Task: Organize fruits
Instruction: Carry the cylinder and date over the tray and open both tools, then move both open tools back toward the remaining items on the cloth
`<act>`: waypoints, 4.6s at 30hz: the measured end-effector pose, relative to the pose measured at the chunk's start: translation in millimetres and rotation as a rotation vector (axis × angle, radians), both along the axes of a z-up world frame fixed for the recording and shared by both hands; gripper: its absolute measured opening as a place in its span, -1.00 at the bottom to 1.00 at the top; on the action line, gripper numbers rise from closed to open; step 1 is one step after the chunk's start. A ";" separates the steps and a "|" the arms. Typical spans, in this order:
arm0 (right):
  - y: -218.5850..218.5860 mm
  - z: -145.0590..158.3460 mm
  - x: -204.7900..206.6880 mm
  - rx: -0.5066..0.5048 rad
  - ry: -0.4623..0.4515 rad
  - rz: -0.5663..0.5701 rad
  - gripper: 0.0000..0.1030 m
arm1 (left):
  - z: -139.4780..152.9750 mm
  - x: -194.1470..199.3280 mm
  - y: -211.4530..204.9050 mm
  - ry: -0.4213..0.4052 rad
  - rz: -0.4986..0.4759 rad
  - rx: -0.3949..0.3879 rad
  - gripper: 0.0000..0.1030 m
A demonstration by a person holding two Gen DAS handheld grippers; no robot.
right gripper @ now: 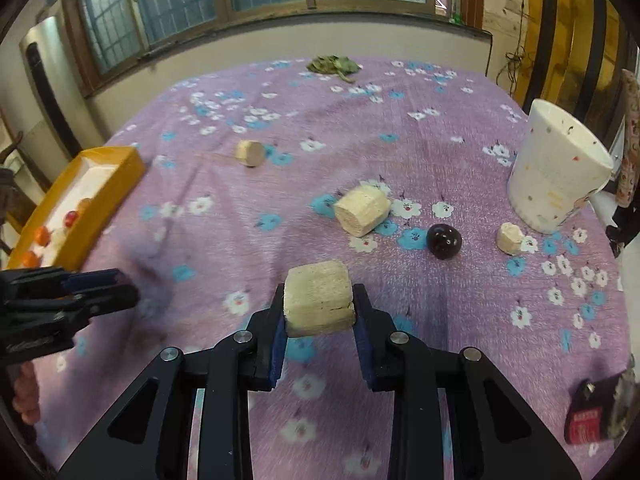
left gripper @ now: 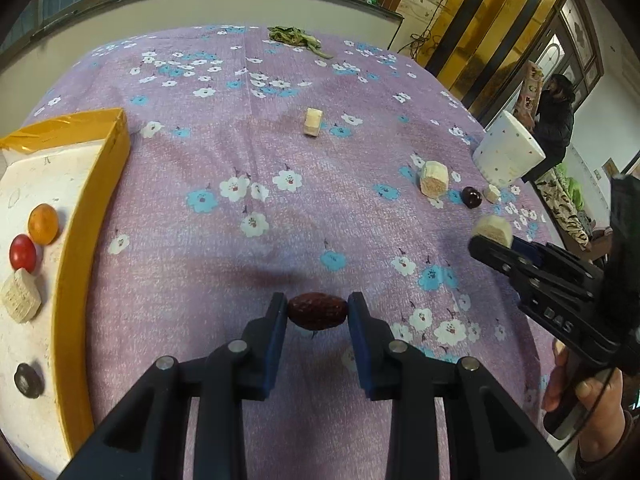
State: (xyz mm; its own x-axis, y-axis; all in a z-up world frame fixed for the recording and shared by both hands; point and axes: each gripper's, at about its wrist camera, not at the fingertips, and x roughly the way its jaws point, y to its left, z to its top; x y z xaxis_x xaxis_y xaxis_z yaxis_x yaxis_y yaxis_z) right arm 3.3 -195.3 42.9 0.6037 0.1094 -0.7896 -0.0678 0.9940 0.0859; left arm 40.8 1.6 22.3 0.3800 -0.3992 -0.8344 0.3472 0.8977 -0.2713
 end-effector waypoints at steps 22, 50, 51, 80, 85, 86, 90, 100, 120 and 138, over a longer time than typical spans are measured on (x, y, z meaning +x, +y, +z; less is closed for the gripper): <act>115.6 12.3 8.9 0.061 0.021 0.187 -0.45 | 31.9 -16.9 87.9 -0.057 0.100 -0.034 -0.35; 293.3 6.4 131.5 0.099 0.062 0.338 -0.45 | 14.5 89.6 255.3 -0.025 0.340 0.036 -0.35; 296.6 4.7 135.7 0.099 0.065 0.335 -0.45 | 11.3 95.2 258.3 -0.016 0.343 0.044 -0.35; 316.0 -32.0 162.1 -0.027 0.113 0.313 -0.27 | -13.2 144.9 260.6 0.010 0.345 0.160 -0.19; 306.7 -23.5 156.9 -0.026 0.099 0.287 -0.27 | -12.6 141.3 256.8 0.007 0.339 0.182 -0.12; 304.8 -21.5 154.6 -0.024 0.096 0.285 -0.27 | -12.1 140.0 257.0 0.007 0.340 0.182 -0.11; 295.8 -14.6 143.2 0.000 0.093 0.266 -0.27 | -6.0 130.9 258.9 -0.012 0.351 0.198 0.08; 278.0 8.6 99.5 0.039 0.048 0.237 0.09 | 14.5 90.2 268.3 -0.108 0.425 0.242 0.52; 141.6 4.8 30.6 -0.038 0.018 0.057 0.45 | 26.6 23.8 165.7 -0.106 0.365 0.218 0.69; -81.5 -22.9 51.1 -0.014 0.023 -0.154 0.42 | 17.5 4.8 -7.4 -0.091 0.133 0.291 0.72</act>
